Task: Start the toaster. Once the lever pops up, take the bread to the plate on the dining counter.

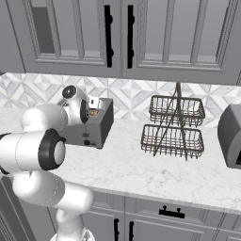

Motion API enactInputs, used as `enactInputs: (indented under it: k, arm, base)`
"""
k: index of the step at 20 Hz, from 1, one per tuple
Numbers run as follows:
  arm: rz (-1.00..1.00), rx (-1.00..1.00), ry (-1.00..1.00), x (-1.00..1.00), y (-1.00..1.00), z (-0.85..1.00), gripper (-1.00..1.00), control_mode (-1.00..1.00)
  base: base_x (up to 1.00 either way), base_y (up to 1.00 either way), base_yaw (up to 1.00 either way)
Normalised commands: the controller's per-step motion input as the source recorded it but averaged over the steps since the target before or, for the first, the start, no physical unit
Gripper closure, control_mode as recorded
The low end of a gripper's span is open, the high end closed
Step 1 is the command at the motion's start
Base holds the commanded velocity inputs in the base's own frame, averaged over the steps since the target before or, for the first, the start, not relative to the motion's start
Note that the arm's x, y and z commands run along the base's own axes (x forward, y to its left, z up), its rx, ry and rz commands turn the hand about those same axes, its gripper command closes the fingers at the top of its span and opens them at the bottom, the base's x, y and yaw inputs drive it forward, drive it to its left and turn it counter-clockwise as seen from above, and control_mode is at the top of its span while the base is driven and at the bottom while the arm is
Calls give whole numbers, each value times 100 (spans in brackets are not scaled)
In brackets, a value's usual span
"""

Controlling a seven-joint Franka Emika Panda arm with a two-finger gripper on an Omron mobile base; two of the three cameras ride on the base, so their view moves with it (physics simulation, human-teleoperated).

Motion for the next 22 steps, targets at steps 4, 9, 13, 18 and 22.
enactInputs:
  k: [4, 9, 13, 18, 22]
  arm:
    - [0, 0, 0, 0, 0, 0, -100, -100]
    - [0, 0, 0, 0, 0, 0, -100, -100]
    - [0, 0, 0, 0, 0, 0, -100, -100]
    - [0, 0, 0, 0, 0, 0, -100, -100]
    - [0, 0, 0, 0, 0, 0, -100, -100]
  base:
    - [0, 0, 0]
    - [0, 0, 0]
    - [0, 0, 0]
    - [0, 0, 0]
    - [0, 0, 0]
